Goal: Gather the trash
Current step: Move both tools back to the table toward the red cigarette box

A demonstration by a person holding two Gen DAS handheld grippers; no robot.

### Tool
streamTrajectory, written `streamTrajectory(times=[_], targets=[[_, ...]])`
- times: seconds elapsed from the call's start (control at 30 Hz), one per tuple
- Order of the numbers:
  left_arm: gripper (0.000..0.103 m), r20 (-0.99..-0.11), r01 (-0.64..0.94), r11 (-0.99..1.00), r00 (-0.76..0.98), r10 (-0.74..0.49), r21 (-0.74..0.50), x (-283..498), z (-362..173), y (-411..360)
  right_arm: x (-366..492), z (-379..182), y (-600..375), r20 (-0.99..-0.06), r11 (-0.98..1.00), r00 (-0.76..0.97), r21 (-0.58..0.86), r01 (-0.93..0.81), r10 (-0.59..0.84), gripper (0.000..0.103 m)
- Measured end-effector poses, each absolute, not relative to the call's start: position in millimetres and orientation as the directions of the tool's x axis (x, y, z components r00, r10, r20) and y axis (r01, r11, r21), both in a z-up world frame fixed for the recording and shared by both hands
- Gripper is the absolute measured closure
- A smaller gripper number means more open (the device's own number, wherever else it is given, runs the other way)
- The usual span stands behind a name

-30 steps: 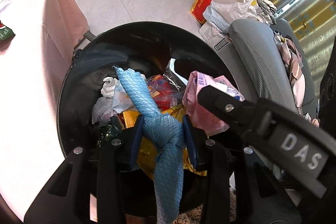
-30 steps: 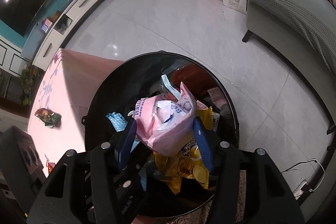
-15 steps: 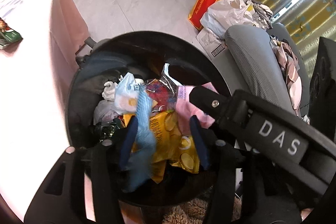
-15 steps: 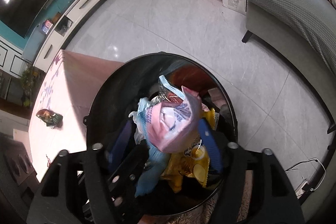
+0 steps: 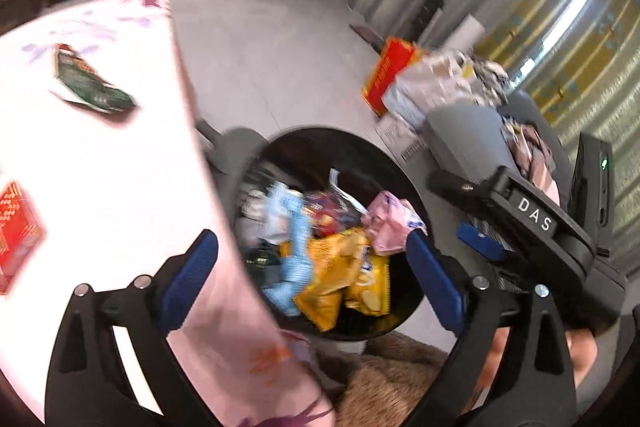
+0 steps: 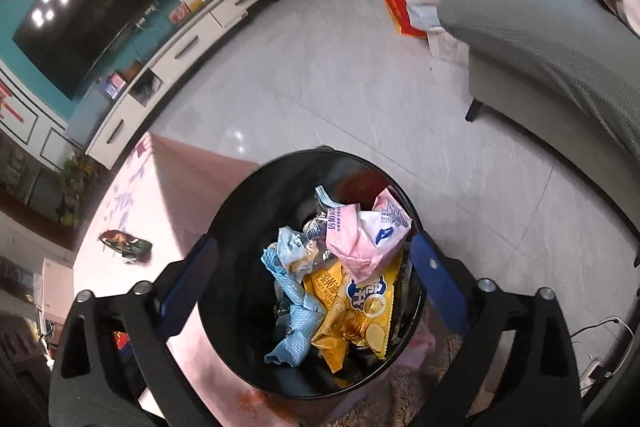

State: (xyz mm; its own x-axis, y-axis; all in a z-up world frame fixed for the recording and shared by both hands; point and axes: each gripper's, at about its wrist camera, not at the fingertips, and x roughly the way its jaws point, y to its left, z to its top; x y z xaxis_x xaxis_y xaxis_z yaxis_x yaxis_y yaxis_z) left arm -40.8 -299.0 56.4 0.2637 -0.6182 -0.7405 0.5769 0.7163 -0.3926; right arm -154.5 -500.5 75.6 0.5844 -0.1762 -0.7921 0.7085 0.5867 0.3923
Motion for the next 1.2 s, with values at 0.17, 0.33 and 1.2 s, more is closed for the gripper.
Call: streamTrajectory(times=[0.17, 0.33, 1.2], targets=[[0.004, -0.718, 0.551, 0.765, 0.377, -0.585, -0.334, -35, 79, -247, -156, 84, -492, -0.769, 0.608, 0.606, 0.386, 0.694, -0.203, 0.003], [0.003, -0.731, 0.576, 0.81, 0.506, -0.458, -0.109, -25, 100, -206, -154, 92, -478, -0.751, 0.67, 0.611, 0.322, 0.669, -0.249, 0.003], [0.007, -0.865, 0.561, 0.797, 0.263, -0.428, -0.224, 68, -2, -125, -108, 88, -416, -0.77, 0.8, 0.61, 0.242, 0.549, -0.186, 0.003]])
